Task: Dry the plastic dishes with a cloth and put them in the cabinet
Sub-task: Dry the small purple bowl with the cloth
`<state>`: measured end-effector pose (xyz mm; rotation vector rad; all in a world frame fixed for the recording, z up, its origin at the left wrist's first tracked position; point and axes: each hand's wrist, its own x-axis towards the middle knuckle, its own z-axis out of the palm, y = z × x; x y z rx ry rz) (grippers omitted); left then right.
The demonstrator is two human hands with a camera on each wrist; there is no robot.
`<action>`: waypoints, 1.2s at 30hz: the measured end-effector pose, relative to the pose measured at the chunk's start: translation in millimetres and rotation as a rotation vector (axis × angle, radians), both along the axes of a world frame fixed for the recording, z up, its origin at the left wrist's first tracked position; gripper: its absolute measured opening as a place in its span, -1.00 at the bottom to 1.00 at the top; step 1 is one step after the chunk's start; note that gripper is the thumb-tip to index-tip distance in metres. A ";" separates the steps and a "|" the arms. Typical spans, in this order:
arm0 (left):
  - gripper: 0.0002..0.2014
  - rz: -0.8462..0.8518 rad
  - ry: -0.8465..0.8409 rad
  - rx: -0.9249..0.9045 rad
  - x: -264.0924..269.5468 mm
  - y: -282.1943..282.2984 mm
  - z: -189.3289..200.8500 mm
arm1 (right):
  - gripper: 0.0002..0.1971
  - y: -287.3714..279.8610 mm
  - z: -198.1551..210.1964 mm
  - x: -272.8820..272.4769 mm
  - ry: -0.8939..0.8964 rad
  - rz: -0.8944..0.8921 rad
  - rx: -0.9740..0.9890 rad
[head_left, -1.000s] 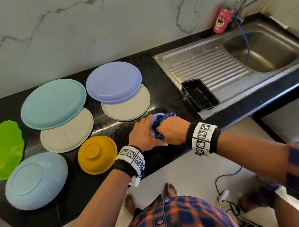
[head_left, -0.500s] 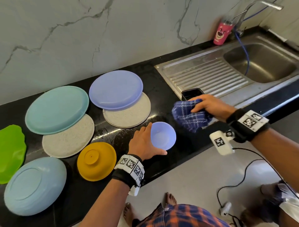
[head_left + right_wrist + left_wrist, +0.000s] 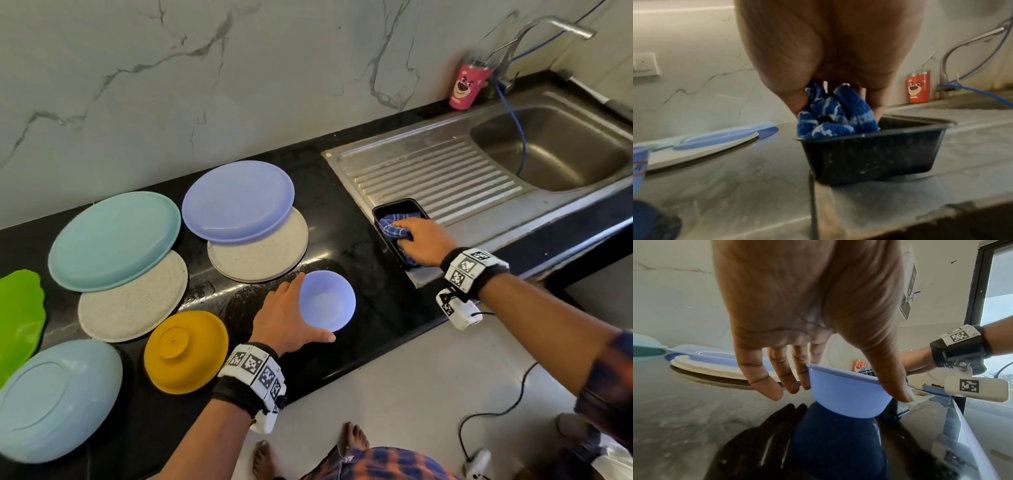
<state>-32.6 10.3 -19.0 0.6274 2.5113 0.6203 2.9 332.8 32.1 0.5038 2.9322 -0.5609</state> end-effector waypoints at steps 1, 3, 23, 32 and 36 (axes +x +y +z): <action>0.36 -0.001 -0.002 -0.003 0.1 0.1 0.4 | -0.51 -0.2 -4.1 0.2 -0.014 -0.017 -0.015; 0.36 0.008 -0.007 -0.012 0.9 0.7 2.3 | -0.49 3.3 -7.9 0.3 -0.012 -0.054 -0.049; 0.22 -0.018 0.089 0.024 14.1 -1.8 11.2 | -0.53 -112.8 -23.3 77.9 0.207 0.729 -0.004; -0.37 0.060 -0.010 0.383 25.5 -47.1 68.8 | -0.77 -150.8 37.6 64.9 0.345 0.667 -0.196; -0.11 0.087 0.125 0.459 15.8 -82.2 109.9 | -0.80 -168.4 91.1 44.8 0.410 0.626 -0.314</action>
